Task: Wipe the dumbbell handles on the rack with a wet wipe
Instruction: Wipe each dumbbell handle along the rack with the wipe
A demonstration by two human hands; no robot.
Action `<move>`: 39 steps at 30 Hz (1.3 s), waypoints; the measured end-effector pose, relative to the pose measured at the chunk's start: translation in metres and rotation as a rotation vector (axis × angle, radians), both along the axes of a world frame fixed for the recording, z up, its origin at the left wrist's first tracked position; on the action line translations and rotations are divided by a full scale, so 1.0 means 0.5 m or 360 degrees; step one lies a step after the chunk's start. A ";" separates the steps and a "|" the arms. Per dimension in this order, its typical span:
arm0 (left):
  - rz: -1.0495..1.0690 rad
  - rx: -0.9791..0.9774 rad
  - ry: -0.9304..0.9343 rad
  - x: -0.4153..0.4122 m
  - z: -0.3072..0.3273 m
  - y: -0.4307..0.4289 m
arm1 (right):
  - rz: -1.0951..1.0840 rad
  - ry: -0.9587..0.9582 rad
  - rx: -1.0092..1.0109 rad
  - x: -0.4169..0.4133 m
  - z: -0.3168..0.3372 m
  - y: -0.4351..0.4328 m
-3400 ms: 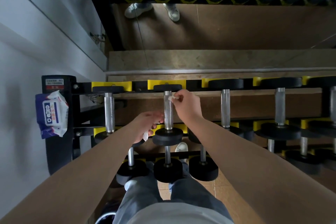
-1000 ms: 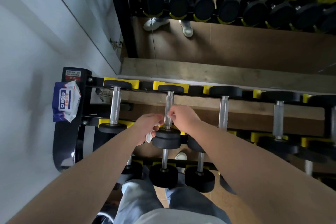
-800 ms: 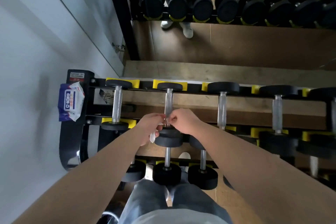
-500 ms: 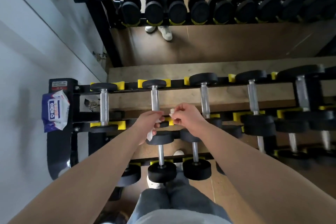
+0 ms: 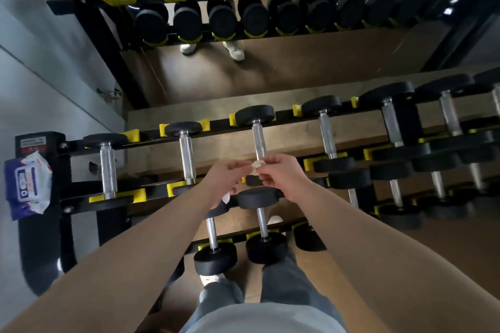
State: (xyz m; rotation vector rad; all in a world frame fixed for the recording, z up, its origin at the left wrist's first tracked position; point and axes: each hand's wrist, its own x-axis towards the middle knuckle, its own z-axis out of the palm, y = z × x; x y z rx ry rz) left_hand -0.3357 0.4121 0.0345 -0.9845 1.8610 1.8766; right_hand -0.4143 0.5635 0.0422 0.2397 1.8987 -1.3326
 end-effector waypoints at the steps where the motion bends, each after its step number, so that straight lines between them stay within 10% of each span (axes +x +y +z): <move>1: -0.0003 -0.0011 0.0001 -0.016 0.002 0.010 | -0.0021 0.0015 0.0018 -0.016 -0.004 0.007; 15: 0.0234 -0.0115 -0.0091 -0.188 -0.008 0.107 | 0.0047 -0.0244 -0.0167 -0.220 -0.020 0.054; 30: 0.0716 0.0025 -0.0314 -0.198 -0.109 0.037 | 0.0152 0.0137 0.0205 -0.274 -0.119 -0.067; 39: 0.0478 0.0102 -0.0389 -0.206 -0.120 -0.007 | 0.1178 0.0007 0.0653 -0.226 -0.144 -0.009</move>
